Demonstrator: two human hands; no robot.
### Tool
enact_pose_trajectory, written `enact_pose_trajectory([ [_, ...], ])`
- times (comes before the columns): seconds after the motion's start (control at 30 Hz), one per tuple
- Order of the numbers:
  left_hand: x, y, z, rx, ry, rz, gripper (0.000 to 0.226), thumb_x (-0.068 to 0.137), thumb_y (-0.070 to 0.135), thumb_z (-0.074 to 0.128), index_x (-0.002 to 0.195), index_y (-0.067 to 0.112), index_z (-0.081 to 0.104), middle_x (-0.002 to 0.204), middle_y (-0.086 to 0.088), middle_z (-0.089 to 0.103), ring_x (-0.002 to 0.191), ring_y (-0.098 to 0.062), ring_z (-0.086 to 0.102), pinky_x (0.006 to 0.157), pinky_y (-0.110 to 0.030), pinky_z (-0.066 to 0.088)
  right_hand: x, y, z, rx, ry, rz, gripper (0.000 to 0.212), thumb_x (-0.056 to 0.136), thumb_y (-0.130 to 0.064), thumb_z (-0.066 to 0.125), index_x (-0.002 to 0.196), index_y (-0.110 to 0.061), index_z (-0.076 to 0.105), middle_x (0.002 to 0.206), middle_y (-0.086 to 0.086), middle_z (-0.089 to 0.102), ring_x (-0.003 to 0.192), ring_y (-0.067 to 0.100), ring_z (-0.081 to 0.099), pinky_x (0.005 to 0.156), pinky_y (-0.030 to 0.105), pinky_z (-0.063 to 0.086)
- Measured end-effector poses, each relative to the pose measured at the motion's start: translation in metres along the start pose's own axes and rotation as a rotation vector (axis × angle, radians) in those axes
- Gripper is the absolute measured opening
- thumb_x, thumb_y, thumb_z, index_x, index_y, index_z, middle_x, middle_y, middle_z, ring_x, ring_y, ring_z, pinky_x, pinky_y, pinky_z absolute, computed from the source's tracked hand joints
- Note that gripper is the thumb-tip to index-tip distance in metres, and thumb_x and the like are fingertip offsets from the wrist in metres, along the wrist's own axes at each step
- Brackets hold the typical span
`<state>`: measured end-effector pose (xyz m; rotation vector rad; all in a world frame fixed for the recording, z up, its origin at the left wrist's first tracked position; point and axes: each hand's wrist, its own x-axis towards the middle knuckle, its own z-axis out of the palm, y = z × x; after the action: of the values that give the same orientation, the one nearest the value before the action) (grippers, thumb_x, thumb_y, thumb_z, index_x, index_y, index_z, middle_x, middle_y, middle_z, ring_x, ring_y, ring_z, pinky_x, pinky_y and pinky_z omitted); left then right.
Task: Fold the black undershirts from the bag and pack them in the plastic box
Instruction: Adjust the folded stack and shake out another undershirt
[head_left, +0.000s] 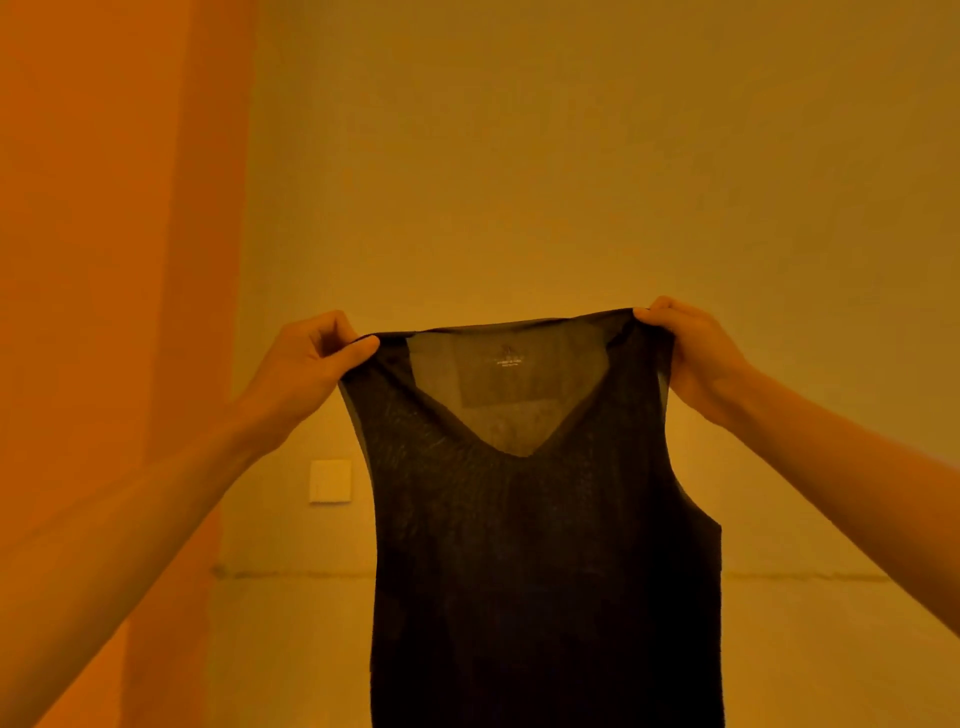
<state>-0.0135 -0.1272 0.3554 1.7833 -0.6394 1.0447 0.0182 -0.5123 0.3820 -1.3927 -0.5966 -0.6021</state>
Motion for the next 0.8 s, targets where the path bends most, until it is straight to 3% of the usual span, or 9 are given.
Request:
enact_pose_trajectory([
  [0.1, -0.003, 0.003, -0.002, -0.105, -0.032, -0.007, 0.025, 0.084, 0.025, 0.074, 0.074, 0.015, 0.053, 0.075, -0.006, 0.060, 0.069, -0.010, 0.056, 0.058, -0.015, 0.044, -0.006, -0.003, 0.004, 0.020, -0.012, -0.023, 0.033, 0.097, -0.016, 0.061, 0.067, -0.018, 0.049, 0.066, -0.004, 0.051, 0.066, 0.009, 0.053, 0.062, 0.022, 0.043],
  [0.23, -0.014, 0.001, -0.004, 0.026, -0.090, 0.003, 0.010, 0.091, 0.024, 0.072, 0.101, 0.021, 0.073, 0.077, -0.003, 0.061, 0.075, -0.014, 0.058, 0.066, -0.022, 0.044, -0.020, 0.002, 0.005, -0.148, -0.058, -0.088, 0.014, 0.095, -0.015, 0.067, 0.082, -0.017, 0.069, 0.078, -0.003, 0.066, 0.080, 0.010, 0.063, 0.075, 0.024, 0.049],
  [0.37, -0.033, 0.007, -0.003, 0.119, -0.046, -0.063, 0.012, 0.097, 0.030, 0.066, 0.091, 0.023, 0.074, 0.087, -0.003, 0.070, 0.082, -0.012, 0.064, 0.067, -0.018, 0.047, -0.041, 0.008, -0.001, -0.358, -0.074, -0.141, 0.012, 0.094, -0.016, 0.068, 0.082, -0.016, 0.069, 0.084, 0.000, 0.067, 0.086, 0.014, 0.062, 0.083, 0.033, 0.048],
  [0.5, -0.051, 0.016, -0.004, -0.063, -0.006, -0.106, 0.028, 0.101, 0.022, 0.060, 0.075, 0.028, 0.069, 0.074, 0.005, 0.063, 0.073, -0.009, 0.060, 0.067, -0.024, 0.044, -0.061, 0.011, 0.003, -0.351, -0.026, -0.097, 0.020, 0.096, -0.016, 0.061, 0.076, -0.017, 0.064, 0.078, -0.001, 0.060, 0.083, 0.015, 0.056, 0.079, 0.031, 0.044],
  [0.6, -0.063, 0.021, -0.001, -0.050, 0.035, -0.117, 0.027, 0.103, 0.020, 0.054, 0.077, 0.023, 0.062, 0.076, -0.005, 0.054, 0.070, -0.019, 0.049, 0.063, -0.028, 0.036, -0.077, 0.010, 0.003, -0.420, -0.113, -0.089, 0.009, 0.098, -0.020, 0.064, 0.094, -0.018, 0.072, 0.089, 0.001, 0.069, 0.089, 0.015, 0.064, 0.078, 0.026, 0.049],
  [0.67, -0.069, 0.022, 0.003, 0.009, 0.108, -0.103, 0.022, 0.104, 0.022, 0.053, 0.083, 0.019, 0.061, 0.078, -0.006, 0.056, 0.071, -0.018, 0.050, 0.063, -0.029, 0.037, -0.088, 0.008, 0.000, -0.551, -0.209, -0.110, 0.015, 0.098, -0.026, 0.065, 0.109, -0.023, 0.075, 0.096, -0.003, 0.074, 0.095, 0.008, 0.068, 0.082, 0.024, 0.052],
  [0.8, -0.077, 0.024, 0.005, 0.125, 0.161, -0.125, 0.014, 0.105, 0.024, 0.054, 0.095, 0.019, 0.063, 0.090, 0.000, 0.066, 0.081, -0.015, 0.061, 0.065, -0.027, 0.044, -0.097, 0.007, -0.003, -0.496, -0.213, -0.105, 0.018, 0.098, -0.028, 0.064, 0.093, -0.017, 0.077, 0.092, -0.001, 0.072, 0.091, 0.012, 0.064, 0.085, 0.032, 0.048],
])
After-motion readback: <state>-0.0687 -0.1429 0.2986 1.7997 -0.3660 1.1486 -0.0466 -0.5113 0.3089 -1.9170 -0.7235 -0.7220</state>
